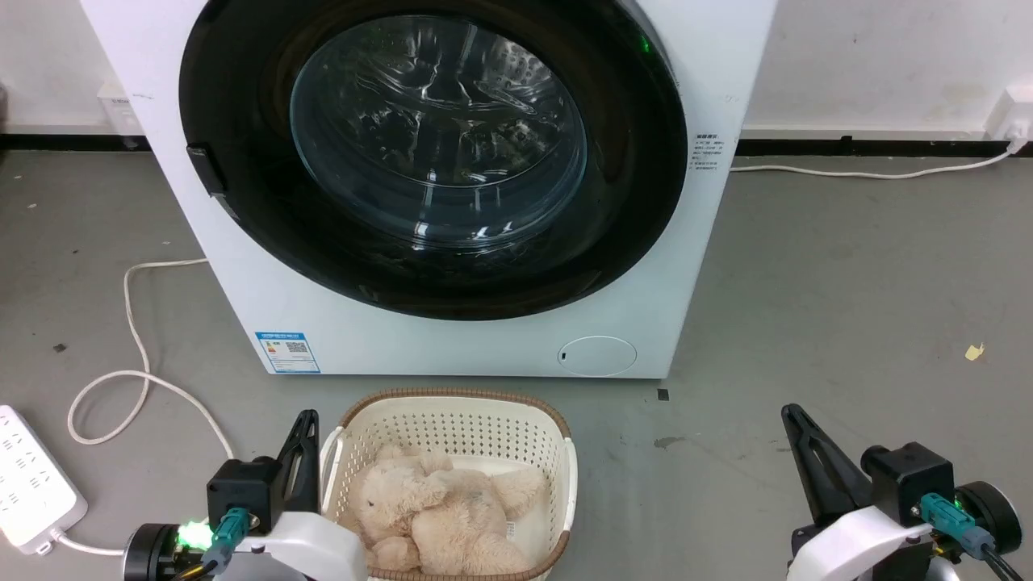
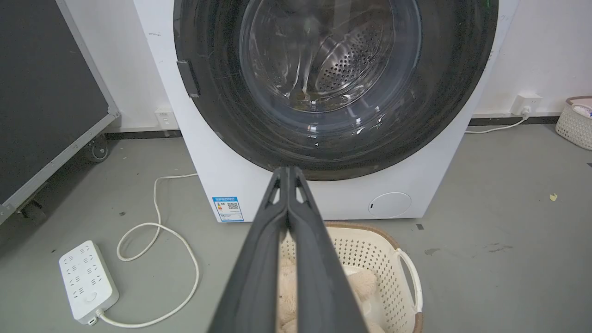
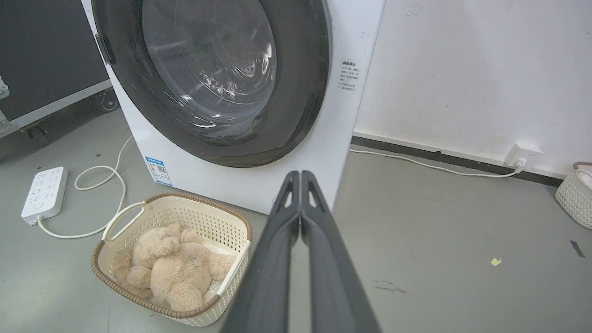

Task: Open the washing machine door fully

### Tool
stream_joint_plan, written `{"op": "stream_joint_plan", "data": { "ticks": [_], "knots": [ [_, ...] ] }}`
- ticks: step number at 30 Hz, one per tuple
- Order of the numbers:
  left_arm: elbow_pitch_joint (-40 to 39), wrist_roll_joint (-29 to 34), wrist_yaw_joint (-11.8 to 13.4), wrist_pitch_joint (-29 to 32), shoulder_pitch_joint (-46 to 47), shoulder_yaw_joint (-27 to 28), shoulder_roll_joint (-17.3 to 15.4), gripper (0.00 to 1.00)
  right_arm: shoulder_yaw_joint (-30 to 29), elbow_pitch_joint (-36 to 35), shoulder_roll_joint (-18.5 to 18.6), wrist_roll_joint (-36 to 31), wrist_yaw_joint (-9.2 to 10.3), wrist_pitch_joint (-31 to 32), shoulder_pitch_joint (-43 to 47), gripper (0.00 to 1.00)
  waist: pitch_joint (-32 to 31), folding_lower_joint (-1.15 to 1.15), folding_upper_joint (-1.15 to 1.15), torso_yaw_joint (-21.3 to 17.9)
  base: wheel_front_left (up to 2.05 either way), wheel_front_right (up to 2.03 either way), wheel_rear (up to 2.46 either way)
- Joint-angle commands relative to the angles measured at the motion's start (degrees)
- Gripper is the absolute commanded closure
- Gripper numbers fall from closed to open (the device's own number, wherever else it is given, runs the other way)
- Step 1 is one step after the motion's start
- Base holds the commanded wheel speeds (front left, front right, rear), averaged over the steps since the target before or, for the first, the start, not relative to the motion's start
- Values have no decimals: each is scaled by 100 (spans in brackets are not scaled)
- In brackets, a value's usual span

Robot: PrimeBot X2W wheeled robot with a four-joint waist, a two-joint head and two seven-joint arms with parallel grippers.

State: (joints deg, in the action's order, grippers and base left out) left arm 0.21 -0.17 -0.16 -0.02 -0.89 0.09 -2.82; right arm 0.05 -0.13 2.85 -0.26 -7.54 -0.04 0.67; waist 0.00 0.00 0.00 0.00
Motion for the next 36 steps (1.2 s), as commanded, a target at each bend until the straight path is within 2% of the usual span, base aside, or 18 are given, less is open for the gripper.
{"op": "stream_joint_plan", "data": {
  "ticks": [1, 4, 5, 24, 36],
  "knots": [
    [-21, 17, 16, 2, 89, -9, -6, 100, -5, 13, 3, 26, 5, 4, -67, 100, 0, 0, 0, 0, 0, 0, 0],
    [-21, 17, 16, 2, 89, -9, -6, 100, -5, 13, 3, 26, 5, 4, -67, 100, 0, 0, 0, 0, 0, 0, 0],
    [0, -1, 0, 0, -1, 2, 1, 0, 1, -1, 0, 0, 0, 0, 1, 0, 0, 0, 0, 0, 0, 0, 0],
    [35, -29, 35, -220, 11, -106, 0, 0, -50, -48, 0, 75, 1, -220, 42, 0, 60, 0, 0, 17, 0, 0, 0],
    [-88, -63, 112, -388, 178, -263, -1, 0, -113, -180, 88, 138, 1, -387, -92, 0, 441, 0, 0, 148, 0, 0, 0]
  ]
}}
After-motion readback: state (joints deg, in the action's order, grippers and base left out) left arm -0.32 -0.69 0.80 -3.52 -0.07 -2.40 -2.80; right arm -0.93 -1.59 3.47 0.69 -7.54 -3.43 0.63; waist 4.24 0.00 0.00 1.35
